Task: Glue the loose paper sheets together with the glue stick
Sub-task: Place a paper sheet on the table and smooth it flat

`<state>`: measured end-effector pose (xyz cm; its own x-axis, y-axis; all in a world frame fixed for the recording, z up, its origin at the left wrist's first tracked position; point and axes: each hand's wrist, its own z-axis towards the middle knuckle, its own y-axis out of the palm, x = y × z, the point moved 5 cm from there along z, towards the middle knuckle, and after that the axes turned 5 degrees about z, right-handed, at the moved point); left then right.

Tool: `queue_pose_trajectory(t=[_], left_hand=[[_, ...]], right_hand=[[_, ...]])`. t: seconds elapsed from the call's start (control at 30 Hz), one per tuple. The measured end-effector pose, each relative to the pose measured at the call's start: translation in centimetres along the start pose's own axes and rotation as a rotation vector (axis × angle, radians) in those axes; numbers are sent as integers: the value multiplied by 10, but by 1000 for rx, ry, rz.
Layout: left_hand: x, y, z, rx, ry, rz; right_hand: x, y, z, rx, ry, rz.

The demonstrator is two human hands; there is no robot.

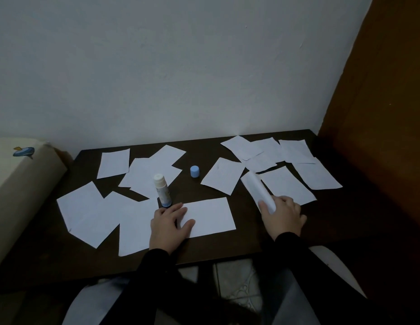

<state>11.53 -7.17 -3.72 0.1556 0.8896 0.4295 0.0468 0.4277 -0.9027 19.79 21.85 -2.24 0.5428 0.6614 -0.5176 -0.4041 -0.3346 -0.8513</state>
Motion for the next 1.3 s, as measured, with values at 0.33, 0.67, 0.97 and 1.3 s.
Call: queue_pose_trajectory(t=[0.33,0.67,0.97,1.3], left_hand=[[-3,-2,-1,39,11,-96],[-12,-12,-13,177,-126,-572],[-21,-15,-15,215,-147,-787],[-14,-11,-14,124,-175,-729]], right_hand=[[-67,8,-12,-144,-285,358],[-114,29,-37,-410,-673,63],[-99,45,-19,-427,-262,427],[-79,46,-12,-389,-147,692]])
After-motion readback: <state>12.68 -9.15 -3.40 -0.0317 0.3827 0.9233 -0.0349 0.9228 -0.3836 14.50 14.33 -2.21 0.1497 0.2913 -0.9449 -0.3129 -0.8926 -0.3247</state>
